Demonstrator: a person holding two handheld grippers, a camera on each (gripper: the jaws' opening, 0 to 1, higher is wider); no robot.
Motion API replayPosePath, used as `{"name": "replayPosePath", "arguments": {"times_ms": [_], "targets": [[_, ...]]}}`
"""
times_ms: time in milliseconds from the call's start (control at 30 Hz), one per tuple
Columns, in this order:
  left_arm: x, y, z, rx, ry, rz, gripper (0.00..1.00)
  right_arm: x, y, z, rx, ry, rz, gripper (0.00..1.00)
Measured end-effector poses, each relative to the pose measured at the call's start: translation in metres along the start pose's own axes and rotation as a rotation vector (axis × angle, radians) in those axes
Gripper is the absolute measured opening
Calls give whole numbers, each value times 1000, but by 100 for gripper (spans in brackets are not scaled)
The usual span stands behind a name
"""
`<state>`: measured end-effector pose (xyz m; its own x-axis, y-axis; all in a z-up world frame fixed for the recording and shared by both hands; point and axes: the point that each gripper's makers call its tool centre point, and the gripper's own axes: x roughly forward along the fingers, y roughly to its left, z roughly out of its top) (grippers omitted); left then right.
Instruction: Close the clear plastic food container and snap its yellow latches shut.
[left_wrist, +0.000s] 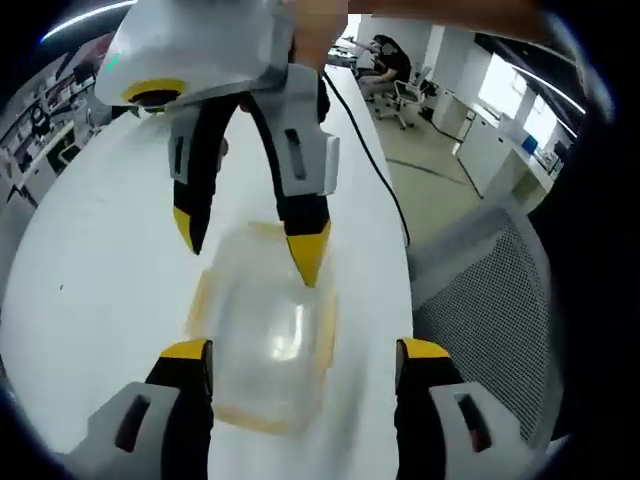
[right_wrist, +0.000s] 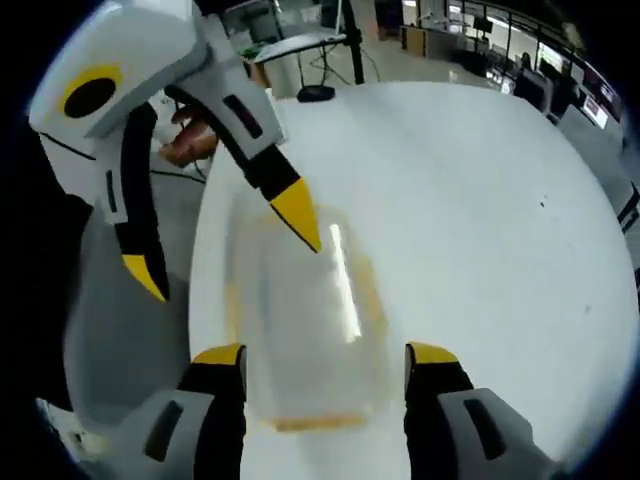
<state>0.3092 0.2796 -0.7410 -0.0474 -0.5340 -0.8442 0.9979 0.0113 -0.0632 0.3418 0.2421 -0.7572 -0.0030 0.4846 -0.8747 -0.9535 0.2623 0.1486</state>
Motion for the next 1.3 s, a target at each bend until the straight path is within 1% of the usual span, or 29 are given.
{"name": "replayPosePath", "arguments": {"times_ms": [100,200,300,400,533,600,733,800,867,967,1167,1233,1300], "targets": [[-2,2,-2,3,-3,-21,74,1,4,-4,-34,20,-16,66],[2,3,-8,30,26,-45,76,1,8,-9,-65,41,-27,70],[4,7,-15,51,54,-48,77,0,9,-10,-93,36,-49,73],[5,12,-19,69,74,-41,79,1,13,-11,-105,32,-54,74],[8,18,-26,93,109,-31,80,6,9,-16,-145,57,-68,73],[10,26,-34,115,149,-1,81,8,5,-17,-173,61,-84,73],[18,30,-40,104,185,17,83,12,7,-17,-185,70,-76,73],[20,30,-43,116,197,14,82,15,8,-21,-198,89,-85,74],[22,28,-46,124,218,12,82,17,9,-25,-196,98,-80,76],[25,26,-50,166,242,17,83,20,11,-26,-209,104,-76,78],[35,31,-53,178,263,43,83,25,3,-30,-212,113,-104,78],[38,32,-54,196,271,54,84,28,5,-30,-212,106,-100,79],[40,33,-54,193,266,56,85,31,5,-31,-219,107,-104,80]]}}
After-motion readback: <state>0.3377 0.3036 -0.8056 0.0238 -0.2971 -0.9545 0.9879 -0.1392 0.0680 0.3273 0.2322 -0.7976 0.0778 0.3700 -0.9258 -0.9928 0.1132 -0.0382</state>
